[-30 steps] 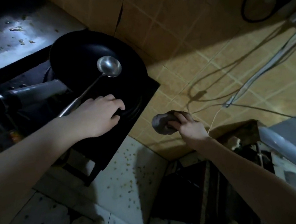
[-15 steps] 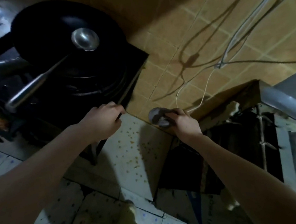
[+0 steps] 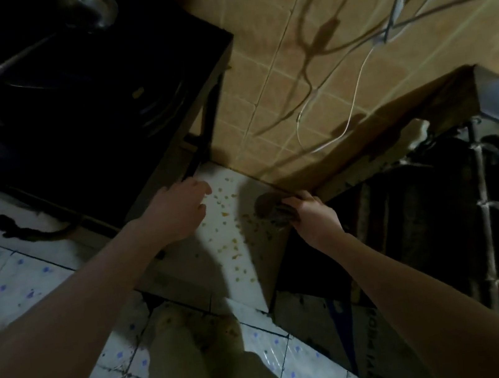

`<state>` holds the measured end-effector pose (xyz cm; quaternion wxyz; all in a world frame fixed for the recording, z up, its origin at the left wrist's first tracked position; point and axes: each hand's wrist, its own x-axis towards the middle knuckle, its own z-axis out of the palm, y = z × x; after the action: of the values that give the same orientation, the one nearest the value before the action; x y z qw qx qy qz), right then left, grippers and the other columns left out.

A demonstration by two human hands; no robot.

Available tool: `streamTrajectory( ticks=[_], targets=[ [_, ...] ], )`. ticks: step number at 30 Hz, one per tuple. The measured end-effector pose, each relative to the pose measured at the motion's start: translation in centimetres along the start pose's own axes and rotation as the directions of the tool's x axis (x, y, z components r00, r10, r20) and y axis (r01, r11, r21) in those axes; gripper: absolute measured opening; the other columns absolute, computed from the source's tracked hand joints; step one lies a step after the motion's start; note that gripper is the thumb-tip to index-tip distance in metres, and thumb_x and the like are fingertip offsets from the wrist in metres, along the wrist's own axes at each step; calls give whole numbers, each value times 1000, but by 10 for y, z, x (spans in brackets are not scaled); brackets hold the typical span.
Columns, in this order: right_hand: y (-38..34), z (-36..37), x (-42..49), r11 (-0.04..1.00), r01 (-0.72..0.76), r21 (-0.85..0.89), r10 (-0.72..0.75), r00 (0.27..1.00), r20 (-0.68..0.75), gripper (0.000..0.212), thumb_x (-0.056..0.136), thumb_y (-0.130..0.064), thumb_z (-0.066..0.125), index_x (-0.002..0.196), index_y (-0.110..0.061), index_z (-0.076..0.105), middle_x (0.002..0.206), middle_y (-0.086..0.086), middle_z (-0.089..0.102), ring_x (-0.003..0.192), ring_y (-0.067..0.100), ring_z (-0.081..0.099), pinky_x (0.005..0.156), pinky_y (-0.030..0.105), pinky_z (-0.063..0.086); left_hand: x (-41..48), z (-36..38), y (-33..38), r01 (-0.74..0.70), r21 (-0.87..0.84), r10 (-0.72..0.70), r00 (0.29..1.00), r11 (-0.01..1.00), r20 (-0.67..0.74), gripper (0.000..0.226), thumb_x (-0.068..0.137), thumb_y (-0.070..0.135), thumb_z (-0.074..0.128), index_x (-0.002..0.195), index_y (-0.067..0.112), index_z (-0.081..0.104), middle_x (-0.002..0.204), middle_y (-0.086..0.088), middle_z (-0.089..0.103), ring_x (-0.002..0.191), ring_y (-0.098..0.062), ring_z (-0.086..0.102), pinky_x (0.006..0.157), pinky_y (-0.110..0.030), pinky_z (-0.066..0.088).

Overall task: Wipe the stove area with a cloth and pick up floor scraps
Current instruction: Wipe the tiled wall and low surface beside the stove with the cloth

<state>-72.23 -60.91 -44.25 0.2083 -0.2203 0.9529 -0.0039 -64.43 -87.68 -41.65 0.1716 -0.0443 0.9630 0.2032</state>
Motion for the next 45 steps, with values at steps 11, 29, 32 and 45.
streamTrajectory(
  ticks=[11, 29, 32, 45],
  targets=[
    [15, 119, 46, 977, -149, 153, 152, 988, -6, 41, 88, -25, 56, 128, -27, 51, 126, 6, 47, 107, 33, 54, 78, 39, 50, 76, 105, -28, -24, 1, 23, 998, 1000, 63, 41, 97, 11, 41, 138, 17, 41, 144, -8, 37, 129, -30, 38, 107, -43, 28],
    [39, 346, 226, 930, -122, 346, 156, 985, -72, 38, 88, -26, 57, 125, -31, 53, 126, 6, 50, 107, 31, 57, 86, 36, 48, 229, 311, -125, -27, 10, 27, 999, 1000, -37, 40, 94, 23, 47, 134, 18, 43, 137, -8, 41, 123, -26, 43, 100, -38, 36],
    [38, 372, 260, 922, -88, 377, 147, 981, -130, 42, 88, -29, 58, 129, -29, 51, 126, 7, 51, 107, 29, 58, 88, 37, 50, 251, 341, -141, -28, 19, 30, 993, 999, -115, 38, 91, 18, 50, 128, 17, 48, 133, -7, 45, 117, -26, 46, 94, -39, 41],
    [38, 431, 400, 879, 5, 477, 161, 938, -308, 45, 88, -13, 57, 132, -20, 50, 127, 10, 51, 113, 29, 55, 96, 42, 47, 330, 416, -194, -11, 241, 70, 969, 971, -236, 52, 90, 22, 49, 139, 18, 34, 145, -6, 34, 130, -26, 35, 105, -44, 33]
  ],
)
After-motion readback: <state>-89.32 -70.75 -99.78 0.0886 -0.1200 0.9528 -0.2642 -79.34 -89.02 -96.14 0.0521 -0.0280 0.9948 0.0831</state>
